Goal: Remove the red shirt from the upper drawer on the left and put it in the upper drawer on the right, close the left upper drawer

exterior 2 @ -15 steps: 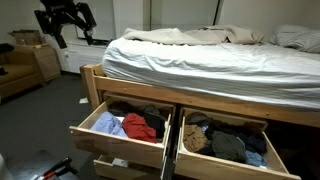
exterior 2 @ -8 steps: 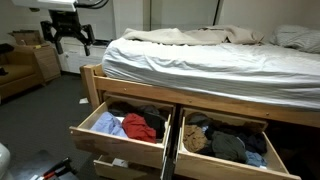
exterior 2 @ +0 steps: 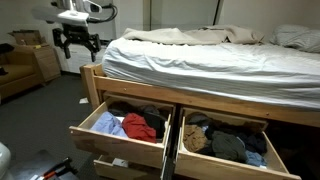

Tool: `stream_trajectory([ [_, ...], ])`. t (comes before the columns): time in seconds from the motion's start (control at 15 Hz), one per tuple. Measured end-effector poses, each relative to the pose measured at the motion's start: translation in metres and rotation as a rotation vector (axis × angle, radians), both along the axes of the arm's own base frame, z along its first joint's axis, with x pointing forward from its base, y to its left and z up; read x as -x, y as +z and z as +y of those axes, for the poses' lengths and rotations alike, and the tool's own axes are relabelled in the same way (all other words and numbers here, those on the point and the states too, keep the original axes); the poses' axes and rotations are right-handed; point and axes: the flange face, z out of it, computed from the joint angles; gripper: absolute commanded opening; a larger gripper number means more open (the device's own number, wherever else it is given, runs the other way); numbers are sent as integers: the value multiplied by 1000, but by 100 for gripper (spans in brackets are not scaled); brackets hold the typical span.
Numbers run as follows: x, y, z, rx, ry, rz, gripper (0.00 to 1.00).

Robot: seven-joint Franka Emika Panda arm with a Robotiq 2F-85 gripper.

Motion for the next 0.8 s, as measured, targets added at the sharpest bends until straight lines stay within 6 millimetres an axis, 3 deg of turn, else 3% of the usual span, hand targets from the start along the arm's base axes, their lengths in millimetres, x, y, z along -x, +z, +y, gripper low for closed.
stream_trajectory([
  [0.27,-76,-63,-5,-76,-105,2,100],
  [0.47,-128,-89,-7,-67,-141,29,100],
  [0.8,-125,-86,-3,-64,-138,24,100],
])
